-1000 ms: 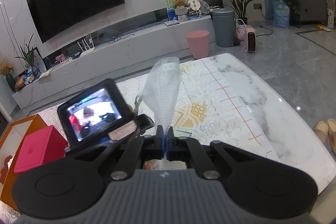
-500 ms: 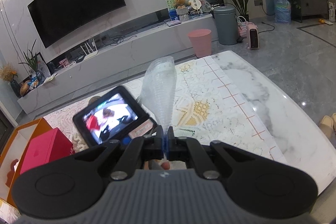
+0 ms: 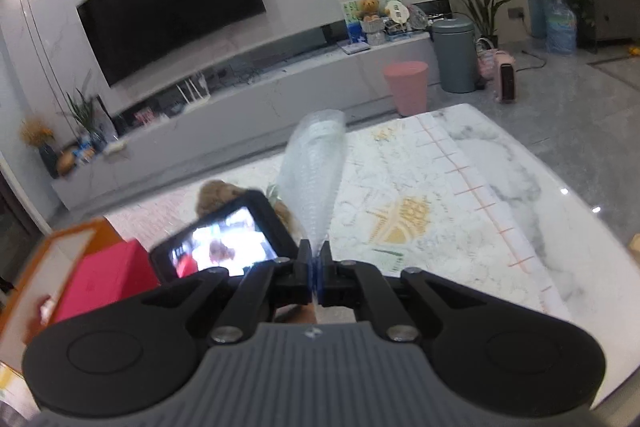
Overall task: Organize soft objects
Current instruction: 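Grasp the yellow Deeyeo snack packet with the left gripper while the right gripper holds the clear bag, then carry the packet into the shoebox and release it while the right gripper carries the clear bag over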
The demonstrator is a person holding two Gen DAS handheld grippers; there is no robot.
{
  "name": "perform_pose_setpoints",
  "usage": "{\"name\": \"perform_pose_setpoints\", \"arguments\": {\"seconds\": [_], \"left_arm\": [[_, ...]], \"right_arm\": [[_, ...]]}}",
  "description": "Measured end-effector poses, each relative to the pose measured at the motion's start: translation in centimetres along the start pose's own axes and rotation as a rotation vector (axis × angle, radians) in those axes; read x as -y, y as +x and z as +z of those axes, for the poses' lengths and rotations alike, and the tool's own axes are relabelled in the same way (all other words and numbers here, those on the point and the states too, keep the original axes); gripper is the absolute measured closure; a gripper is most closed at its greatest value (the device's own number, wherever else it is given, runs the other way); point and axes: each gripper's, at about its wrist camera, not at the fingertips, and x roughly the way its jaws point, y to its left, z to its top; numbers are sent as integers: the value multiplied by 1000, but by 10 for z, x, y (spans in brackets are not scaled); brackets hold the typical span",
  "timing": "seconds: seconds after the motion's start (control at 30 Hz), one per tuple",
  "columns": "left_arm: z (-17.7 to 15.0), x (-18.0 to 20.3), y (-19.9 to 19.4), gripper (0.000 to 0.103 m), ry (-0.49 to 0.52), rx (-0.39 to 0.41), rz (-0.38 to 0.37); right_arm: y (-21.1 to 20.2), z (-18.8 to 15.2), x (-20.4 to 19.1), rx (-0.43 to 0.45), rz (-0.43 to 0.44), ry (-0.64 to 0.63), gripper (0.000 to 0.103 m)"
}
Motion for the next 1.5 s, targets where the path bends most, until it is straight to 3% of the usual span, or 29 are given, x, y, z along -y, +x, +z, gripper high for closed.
{"name": "perform_pose_setpoints", "arguments": {"seconds": [0.33, 0.6, 0.8, 0.97, 1.07, 1.2, 1.3, 1.4, 1.5], "left_arm": [[12, -23, -67, 48, 19, 160, -184], [51, -56, -100, 48, -2, 222, -256], [77, -98, -110, 48, -27, 214, -304], [103, -149, -112, 48, 86, 206, -336], [118, -179, -117, 48, 176, 217, -358], [133, -233, -126, 48, 265, 238, -446], [140, -277, -120, 48, 275, 233, -474], [149, -316, -106, 48, 245, 273, -465], [159, -334, -83, 48, 285, 280, -403]], "right_arm": [[-27, 6, 15, 77, -83, 37, 103], [-37, 7, 18, 103, -138, 58, 103], [-40, 8, 2, 116, -105, 22, 103], [-32, 8, -25, 117, -106, -44, 103], [-30, 8, -45, 121, -72, -77, 103], [-31, 6, -82, 134, -20, -155, 103], [-32, 2, -108, 136, 26, -182, 103], [-34, -2, -141, 144, 92, -227, 103], [-35, -9, -177, 134, 133, -283, 103]]}}
